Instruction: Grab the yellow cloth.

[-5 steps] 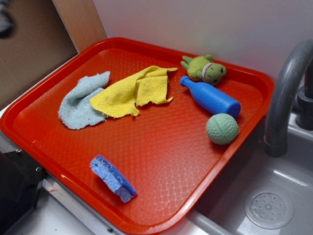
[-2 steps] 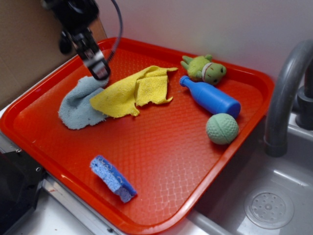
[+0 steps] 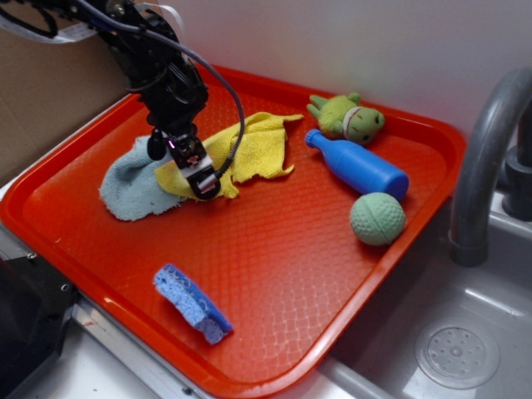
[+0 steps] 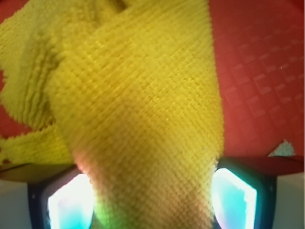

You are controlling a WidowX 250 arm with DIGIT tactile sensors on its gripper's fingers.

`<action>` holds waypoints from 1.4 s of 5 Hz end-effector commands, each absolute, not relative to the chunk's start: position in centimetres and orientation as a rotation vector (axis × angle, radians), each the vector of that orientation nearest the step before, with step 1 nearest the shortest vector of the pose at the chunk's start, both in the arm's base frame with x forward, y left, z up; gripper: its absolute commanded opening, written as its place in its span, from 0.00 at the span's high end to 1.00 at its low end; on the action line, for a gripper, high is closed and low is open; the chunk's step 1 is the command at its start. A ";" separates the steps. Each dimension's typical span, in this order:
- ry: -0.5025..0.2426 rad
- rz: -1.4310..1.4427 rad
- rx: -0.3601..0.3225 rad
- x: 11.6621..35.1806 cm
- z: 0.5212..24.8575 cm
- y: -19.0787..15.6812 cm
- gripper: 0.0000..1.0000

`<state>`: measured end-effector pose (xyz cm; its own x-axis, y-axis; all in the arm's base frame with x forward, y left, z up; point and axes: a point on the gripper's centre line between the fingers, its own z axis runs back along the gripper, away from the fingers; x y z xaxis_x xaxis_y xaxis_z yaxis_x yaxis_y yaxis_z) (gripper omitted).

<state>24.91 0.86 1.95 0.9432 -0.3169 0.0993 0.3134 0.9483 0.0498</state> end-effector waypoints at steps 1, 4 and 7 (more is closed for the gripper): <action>-0.161 -0.309 0.006 25.4 3.6 0.1 1.00; -0.143 -0.216 -0.076 23.5 9.2 1.1 1.00; 0.004 0.238 -0.241 22.5 24.0 0.1 1.00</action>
